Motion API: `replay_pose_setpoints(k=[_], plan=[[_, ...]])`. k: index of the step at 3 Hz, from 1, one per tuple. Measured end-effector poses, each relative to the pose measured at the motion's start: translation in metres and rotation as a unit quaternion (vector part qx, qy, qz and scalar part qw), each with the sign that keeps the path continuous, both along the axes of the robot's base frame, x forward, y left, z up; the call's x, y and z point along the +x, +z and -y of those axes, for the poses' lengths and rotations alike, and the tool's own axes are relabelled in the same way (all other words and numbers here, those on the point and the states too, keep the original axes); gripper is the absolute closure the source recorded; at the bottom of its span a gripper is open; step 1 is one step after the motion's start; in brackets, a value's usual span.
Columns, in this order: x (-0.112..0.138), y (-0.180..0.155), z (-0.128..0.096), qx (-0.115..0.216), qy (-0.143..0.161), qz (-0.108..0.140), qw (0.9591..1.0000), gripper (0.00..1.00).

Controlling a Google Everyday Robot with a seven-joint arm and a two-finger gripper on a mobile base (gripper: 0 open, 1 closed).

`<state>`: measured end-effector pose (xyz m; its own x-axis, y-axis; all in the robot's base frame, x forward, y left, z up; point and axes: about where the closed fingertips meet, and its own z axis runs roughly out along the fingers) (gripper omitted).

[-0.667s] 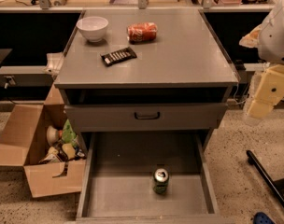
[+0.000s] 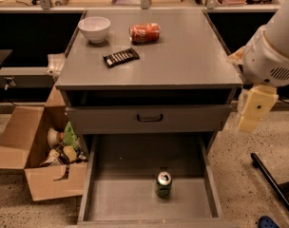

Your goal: Pick green can from middle drawer and place on counter

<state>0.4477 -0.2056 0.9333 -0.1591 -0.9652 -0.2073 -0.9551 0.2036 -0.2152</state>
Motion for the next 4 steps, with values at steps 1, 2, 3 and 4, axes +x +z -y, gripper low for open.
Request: replay_pose_setpoints(k=[1, 2, 3, 4], plan=[[0.009, -0.063, -0.015, 0.021, 0.041, -0.022, 0.9987, 0.00], [0.009, -0.119, -0.030, 0.045, 0.050, -0.030, 0.9973, 0.00], [0.006, -0.186, -0.041, 0.070, 0.040, -0.045, 0.9958, 0.00], [0.006, -0.186, -0.041, 0.070, 0.040, -0.045, 0.9958, 0.00]])
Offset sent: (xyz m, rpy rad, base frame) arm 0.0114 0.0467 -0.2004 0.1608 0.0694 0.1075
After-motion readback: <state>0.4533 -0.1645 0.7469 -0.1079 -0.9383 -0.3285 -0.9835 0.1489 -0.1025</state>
